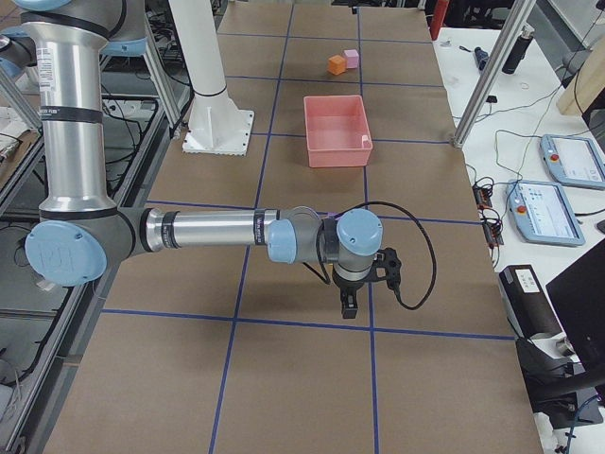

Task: Place blocks into pink bin with both arms
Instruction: 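Lower the left gripper onto the orange cube and close on it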

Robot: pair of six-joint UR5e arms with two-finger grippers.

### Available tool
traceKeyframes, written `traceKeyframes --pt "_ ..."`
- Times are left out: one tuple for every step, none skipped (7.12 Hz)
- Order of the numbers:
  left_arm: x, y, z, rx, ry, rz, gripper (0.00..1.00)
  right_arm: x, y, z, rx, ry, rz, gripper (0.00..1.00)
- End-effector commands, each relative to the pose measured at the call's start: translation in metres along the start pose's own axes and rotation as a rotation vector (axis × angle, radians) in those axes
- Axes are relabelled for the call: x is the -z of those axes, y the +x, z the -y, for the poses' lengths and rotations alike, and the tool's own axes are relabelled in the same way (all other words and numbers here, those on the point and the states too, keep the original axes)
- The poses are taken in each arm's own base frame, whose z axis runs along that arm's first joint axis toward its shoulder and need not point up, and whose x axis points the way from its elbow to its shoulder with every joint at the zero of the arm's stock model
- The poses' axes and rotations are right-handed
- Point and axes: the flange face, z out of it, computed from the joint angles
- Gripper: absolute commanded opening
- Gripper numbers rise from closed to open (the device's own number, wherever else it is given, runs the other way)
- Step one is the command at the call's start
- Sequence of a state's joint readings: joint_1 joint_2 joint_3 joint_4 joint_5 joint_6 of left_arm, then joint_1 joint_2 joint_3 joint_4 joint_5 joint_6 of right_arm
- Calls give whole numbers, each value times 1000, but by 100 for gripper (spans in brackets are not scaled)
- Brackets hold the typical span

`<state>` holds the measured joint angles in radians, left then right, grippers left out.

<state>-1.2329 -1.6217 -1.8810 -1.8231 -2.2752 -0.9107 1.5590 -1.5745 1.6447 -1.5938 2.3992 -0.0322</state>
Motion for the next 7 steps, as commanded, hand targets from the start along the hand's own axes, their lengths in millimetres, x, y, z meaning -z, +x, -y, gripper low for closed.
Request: traceKeyframes --pt "-55 69 -58 203 34 28 100 -1 1 0 -2 -2 0 100" --pt "-83 85 -80 246 74 70 100 -2 1 0 -1 -3 0 100" --pt "-102 89 -90 242 104 106 100 -1 1 0 -2 -2 0 100" --pt "-115 89 -92 251 119 129 100 0 0 0 1 0 0 100" --pt "-127 85 -91 260 119 149 100 0 0 0 2 0 0 100" --pt "-132 86 -96 265 116 154 100 0 0 0 1 1 0 100" --pt "-144 87 -106 246 129 177 100 0 0 0 2 0 0 100"
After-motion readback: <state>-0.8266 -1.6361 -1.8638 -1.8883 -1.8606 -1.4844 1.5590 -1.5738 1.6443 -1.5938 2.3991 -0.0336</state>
